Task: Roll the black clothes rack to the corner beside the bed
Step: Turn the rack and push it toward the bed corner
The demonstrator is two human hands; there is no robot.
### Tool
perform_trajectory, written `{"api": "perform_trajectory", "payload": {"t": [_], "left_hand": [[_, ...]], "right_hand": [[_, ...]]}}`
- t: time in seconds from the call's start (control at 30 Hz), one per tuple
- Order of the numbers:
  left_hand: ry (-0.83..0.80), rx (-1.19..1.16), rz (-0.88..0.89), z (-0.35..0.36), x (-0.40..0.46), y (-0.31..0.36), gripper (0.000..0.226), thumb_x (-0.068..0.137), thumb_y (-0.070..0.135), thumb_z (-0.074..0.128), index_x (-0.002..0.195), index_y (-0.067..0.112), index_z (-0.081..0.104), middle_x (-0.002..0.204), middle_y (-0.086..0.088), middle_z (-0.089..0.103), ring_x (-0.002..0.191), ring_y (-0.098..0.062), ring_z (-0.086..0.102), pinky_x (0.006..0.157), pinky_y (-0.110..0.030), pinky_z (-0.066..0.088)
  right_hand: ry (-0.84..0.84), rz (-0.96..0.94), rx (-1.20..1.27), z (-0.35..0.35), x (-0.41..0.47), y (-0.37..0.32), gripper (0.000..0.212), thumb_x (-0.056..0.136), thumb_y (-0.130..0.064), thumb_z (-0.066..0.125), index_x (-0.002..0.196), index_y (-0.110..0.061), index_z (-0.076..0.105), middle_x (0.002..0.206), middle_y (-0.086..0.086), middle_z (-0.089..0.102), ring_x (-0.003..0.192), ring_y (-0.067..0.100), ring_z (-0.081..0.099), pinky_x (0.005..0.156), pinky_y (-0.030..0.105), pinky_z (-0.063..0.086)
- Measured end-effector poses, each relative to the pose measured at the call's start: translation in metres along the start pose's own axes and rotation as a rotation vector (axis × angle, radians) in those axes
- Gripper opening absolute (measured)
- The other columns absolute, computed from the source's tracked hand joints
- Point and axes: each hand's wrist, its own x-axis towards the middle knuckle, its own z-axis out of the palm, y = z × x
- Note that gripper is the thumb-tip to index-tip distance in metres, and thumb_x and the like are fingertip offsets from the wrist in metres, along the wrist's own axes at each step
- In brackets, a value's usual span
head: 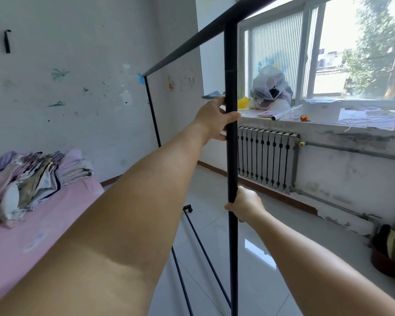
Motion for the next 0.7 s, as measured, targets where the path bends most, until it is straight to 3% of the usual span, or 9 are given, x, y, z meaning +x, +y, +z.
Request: {"api": "perform_trajectory", "payload": {"t": [0.27, 0.5, 0.7], "left_hand": [[0.026, 0.038, 0.010, -0.006, 0.076, -0.036, 0.035, 0.088, 0.018, 0.059, 0.121, 0.016, 0.047, 0.099, -0.005, 0.058, 0.078, -0.017, 0.062, 0.056, -0.028, 0.056], [0.033, 0.048, 0.034, -0.013, 0.128, -0.065, 0.032, 0.089, 0.018, 0.058, 0.119, 0.015, 0.048, 0.102, -0.008, 0.058, 0.078, -0.017, 0.063, 0.050, -0.023, 0.055], [0.053, 0.048, -0.006, -0.015, 0.169, -0.083, 0.034, 0.089, 0.017, 0.058, 0.121, 0.015, 0.046, 0.105, -0.009, 0.058, 0.088, -0.025, 0.064, 0.059, -0.029, 0.058]], "right_hand": [[0.010, 0.011, 0.021, 0.005, 0.081, -0.012, 0.034, 0.079, -0.018, 0.070, 0.109, -0.012, 0.055, 0.102, 0.010, 0.063, 0.092, 0.029, 0.066, 0.081, 0.042, 0.058], [0.021, -0.012, 0.018, 0.012, 0.142, -0.018, 0.033, 0.078, -0.019, 0.071, 0.106, -0.013, 0.055, 0.098, 0.009, 0.064, 0.090, 0.029, 0.066, 0.078, 0.043, 0.058], [-0.024, -0.050, 0.007, 0.014, 0.194, -0.022, 0.032, 0.079, -0.021, 0.070, 0.106, -0.013, 0.054, 0.097, 0.009, 0.063, 0.088, 0.029, 0.067, 0.078, 0.043, 0.059]]}}
